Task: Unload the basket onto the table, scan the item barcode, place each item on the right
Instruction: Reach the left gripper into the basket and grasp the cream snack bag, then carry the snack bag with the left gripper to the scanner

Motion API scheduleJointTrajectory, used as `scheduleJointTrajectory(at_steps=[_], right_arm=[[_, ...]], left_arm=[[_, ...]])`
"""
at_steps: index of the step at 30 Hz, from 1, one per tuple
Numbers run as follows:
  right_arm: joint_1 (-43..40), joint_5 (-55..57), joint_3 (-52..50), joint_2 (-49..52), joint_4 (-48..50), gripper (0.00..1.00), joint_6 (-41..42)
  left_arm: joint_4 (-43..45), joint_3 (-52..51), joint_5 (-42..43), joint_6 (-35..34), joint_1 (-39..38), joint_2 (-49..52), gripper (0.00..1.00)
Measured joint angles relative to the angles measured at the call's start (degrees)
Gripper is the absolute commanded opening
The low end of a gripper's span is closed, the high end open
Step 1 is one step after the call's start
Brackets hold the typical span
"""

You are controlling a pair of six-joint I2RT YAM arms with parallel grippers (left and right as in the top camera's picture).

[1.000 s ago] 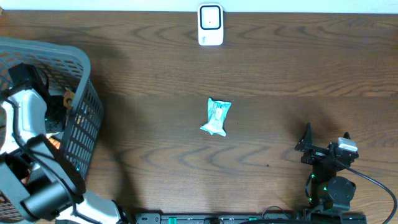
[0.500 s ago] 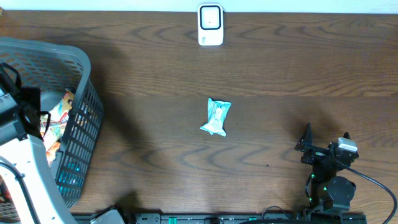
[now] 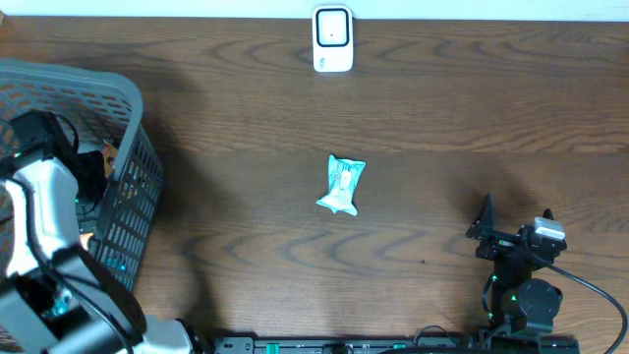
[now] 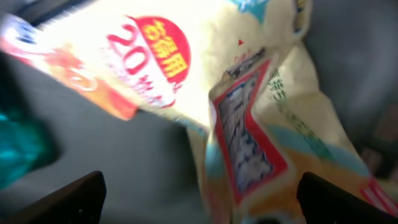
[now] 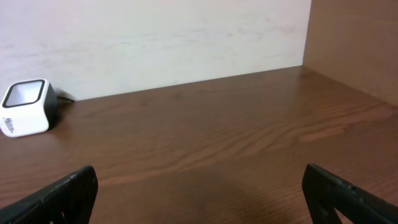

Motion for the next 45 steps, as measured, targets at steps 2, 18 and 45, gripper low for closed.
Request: scheduleJointTrajectory(at_steps=[2,18,45], right_arm=[[0.0,0.02,0.0,0.0,0.0,0.99,0.02],[0.0,0.0,0.0,0.0,-0.02,0.99,0.02],[0.0,0.02,0.0,0.0,0.0,0.99,0.02]], left_arm=[[2.49,-0.07,0.52,-1.33,0.0,2.16,0.98],[9.05,2.1,-0.44,1.42,0.02,9.38,0.07],[14.69,4.85,16.94,22.12,-13.4,-48.41,0.07]])
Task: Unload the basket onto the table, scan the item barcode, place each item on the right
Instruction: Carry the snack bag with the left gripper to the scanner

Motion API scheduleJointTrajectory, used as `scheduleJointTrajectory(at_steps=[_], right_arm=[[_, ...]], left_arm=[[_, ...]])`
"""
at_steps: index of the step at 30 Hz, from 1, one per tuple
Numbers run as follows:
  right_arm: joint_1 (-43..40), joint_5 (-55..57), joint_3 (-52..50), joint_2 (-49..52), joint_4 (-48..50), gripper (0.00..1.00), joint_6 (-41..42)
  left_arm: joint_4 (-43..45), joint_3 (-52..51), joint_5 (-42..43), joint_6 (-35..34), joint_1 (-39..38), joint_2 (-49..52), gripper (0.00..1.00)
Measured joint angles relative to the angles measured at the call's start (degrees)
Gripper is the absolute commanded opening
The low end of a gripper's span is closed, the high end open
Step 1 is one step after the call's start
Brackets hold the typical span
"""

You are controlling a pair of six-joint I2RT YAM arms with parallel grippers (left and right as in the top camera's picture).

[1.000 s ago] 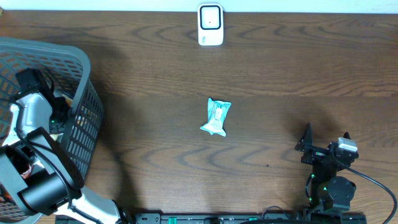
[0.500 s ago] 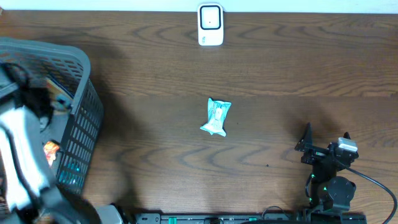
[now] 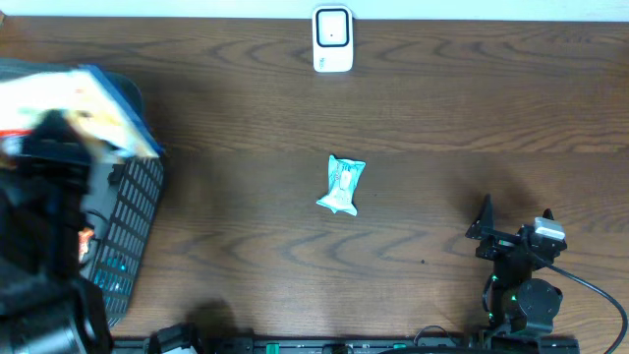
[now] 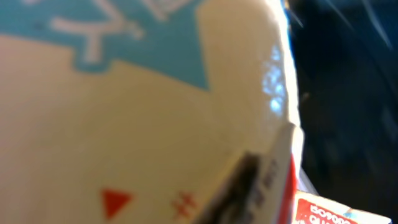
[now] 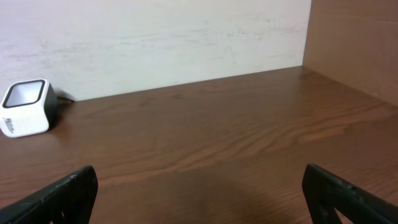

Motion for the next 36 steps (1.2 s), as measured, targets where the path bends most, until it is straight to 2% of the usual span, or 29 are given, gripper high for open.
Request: scheduleJointTrajectory(at_steps=[4,10,15,18,23,28,36], right_arm=[[0.0,-0.04,0.0,0.0,0.0,0.99,0.0],[0.0,-0.02,0.0,0.0,0.0,0.99,0.0],[0.0,-0.02,0.0,0.02,0.0,0.99,0.0],[0.0,-0.02,0.0,0.0,-0.02,0.99,0.0],[0.0,-0.02,0.0,0.02,0.0,0.99,0.0],[0.0,-0.02,0.0,0.0,0.0,0.99,-0.02],[0.0,-0.02,0.0,0.0,-0.02,0.99,-0.02]], left_arm=[[-0.7,0.02,4.63,12.81,-14.27,0.57,0.07],[-1.33,-0.5,3.04,29.42,-37.18,10.03,0.07],[0.24,-0.66,-3.1,38.49,-49.75,23.32,0.07],[3.67,-0.76,-5.68,41.46,-55.41,32.7,0.08],[10.93,-1.07,-7.13,43.28,-60.85,45.27,0.07],[16.24,-1.18,-7.06,42.53,-61.66,54.49,0.08],[18.47,-1.18,0.87,41.55,-61.53,61.24,0.07]])
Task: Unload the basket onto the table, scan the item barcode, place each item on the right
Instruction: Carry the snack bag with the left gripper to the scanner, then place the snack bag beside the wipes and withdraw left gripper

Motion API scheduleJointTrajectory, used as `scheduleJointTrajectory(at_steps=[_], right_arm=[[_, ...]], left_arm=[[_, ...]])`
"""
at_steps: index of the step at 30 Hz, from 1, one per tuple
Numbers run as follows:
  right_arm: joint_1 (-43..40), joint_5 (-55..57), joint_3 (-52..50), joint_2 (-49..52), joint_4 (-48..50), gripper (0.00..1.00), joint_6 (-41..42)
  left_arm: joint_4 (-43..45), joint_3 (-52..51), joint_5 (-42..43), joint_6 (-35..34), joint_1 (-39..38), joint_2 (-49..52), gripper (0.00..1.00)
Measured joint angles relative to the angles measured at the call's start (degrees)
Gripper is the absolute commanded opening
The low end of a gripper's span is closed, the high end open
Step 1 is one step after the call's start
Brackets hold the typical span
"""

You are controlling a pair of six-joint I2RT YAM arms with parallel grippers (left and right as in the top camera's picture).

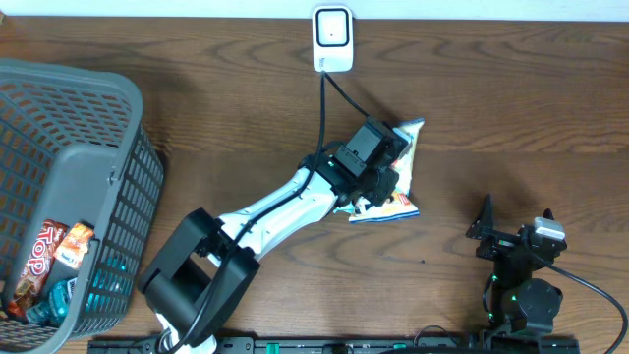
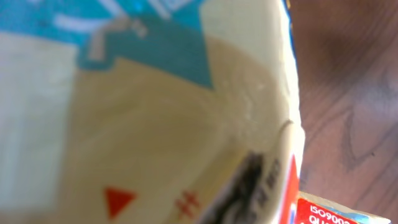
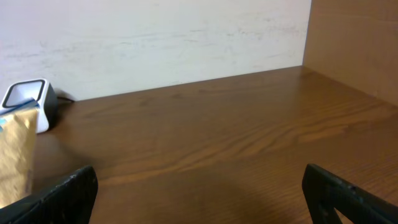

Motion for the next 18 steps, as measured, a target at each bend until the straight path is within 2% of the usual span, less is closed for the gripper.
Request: scheduleJointTrajectory(at_steps=[3,5,7,8,9,18], right_arm=[[0.0,0.0,0.0,0.0,0.02,0.99,0.02],[0.0,0.0,0.0,0.0,0.02,0.99,0.0],[0.0,0.0,0.0,0.0,0.02,0.99,0.02],[0.0,0.0,0.0,0.0,0.02,0.99,0.02],[0.0,0.0,0.0,0.0,0.0,0.99,0.02],[0.0,0.02,0.0,0.02,0.04,0.99,0.0]], left_arm=[[-1.09,0.0,1.36,-0.04,0.02,0.63,0.08],[-2.21,-0.02,1.64,-0.15,0.02,0.66,0.17],[-2.67,-0.02,1.84,-0.04,0.02,0.66,0.52],[-2.97,-0.02,2.12,-0.26,0.02,0.66,0.83],[-3.19,-0.02,2.27,-0.37,0.02,0.66,0.97],[-11.82,0.02,2.21,-3.34,0.02,-3.69,0.98]])
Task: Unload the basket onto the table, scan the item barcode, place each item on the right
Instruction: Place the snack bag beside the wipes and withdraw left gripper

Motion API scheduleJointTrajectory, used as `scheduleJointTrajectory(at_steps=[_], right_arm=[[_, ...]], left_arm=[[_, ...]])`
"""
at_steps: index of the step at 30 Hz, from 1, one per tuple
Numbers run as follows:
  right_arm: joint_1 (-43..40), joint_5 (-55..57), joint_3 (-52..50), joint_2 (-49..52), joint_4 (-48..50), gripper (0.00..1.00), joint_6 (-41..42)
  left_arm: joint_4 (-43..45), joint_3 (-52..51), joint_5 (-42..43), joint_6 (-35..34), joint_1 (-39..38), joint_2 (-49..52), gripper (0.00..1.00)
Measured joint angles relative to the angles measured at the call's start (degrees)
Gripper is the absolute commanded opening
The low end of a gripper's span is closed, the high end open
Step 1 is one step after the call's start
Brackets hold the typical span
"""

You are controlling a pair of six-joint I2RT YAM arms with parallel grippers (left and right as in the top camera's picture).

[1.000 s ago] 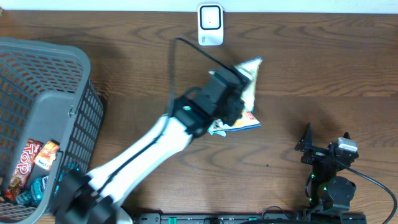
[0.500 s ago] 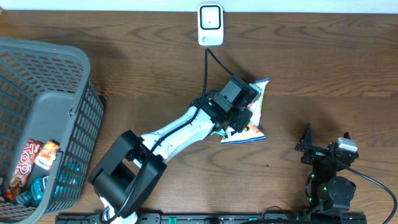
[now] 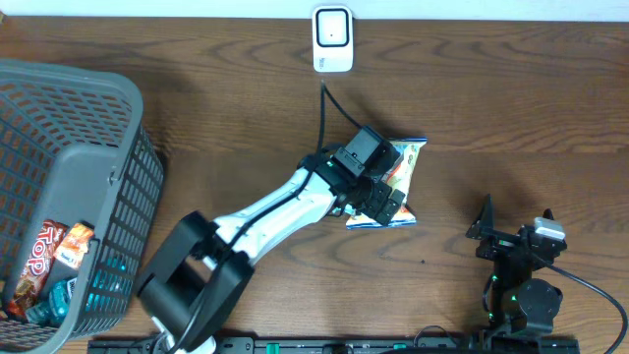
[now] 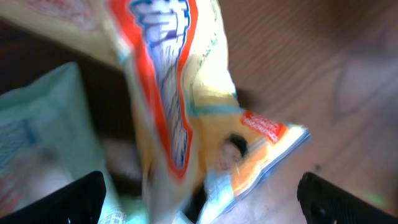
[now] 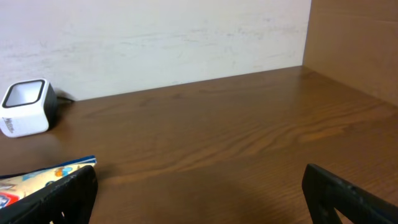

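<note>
A yellow snack bag (image 3: 403,162) with red and blue print lies on the table's middle, partly over a teal packet (image 4: 37,124). It fills the left wrist view (image 4: 180,93), and its corner shows low in the right wrist view (image 5: 43,176). My left gripper (image 3: 378,197) hovers just above the bag, open, with its fingers (image 4: 81,199) wide on either side. The white scanner (image 3: 332,39) stands at the far edge, facing up. My right gripper (image 3: 511,231) rests open at the front right with nothing in it.
A grey mesh basket (image 3: 98,108) stands at the left with a red packet (image 3: 44,256) and other snacks inside. The scanner's cable (image 3: 322,108) runs across the table toward the left arm. A brown wall panel (image 5: 354,43) bounds the right side.
The left gripper was shut on the snack bag, held upright against its camera. Now the gripper is open and the bag lies flat on the table over the teal packet.
My left gripper was open inside the basket over the snack bag. Then it held the bag up above the basket. Then it held the bag over the table's middle beside the teal packet. Now the bag lies there, let go. The right arm stayed put.
</note>
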Motion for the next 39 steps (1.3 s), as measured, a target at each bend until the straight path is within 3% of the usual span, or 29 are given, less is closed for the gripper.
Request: scheduleJointTrajectory(at_steps=[7,11,15,20,29,34,39], right_arm=[[0.0,0.0,0.0,-0.02,-0.02,0.99,0.02],[0.0,0.0,0.0,-0.02,-0.02,0.99,0.02],[0.0,-0.02,0.0,0.0,-0.02,0.99,0.02],[0.0,-0.02,0.0,-0.02,-0.02,0.99,0.02],[0.0,0.0,0.0,-0.02,-0.02,0.99,0.0],[0.0,0.0,0.0,-0.02,-0.02,0.99,0.02],[0.0,0.0,0.0,-0.02,-0.02,0.99,0.02]], left_arm=[[-5.2,1.31,-9.88,-0.28,1.01,-19.21,0.98],[-6.16,2.43,-18.56,-0.28,5.53,-32.0,0.98],[-6.21,2.89,-26.27,-0.66,15.47,-42.64,0.98],[-9.31,3.08,-30.86,-6.27,36.13,-50.66,0.98],[-32.28,3.3,-31.58,-35.78,72.04,-45.72,0.98],[-41.05,2.36,-28.72,-46.58,82.55,-38.05,0.98],[-43.25,-0.46,-27.41,-50.56,87.78,-32.33,0.98]])
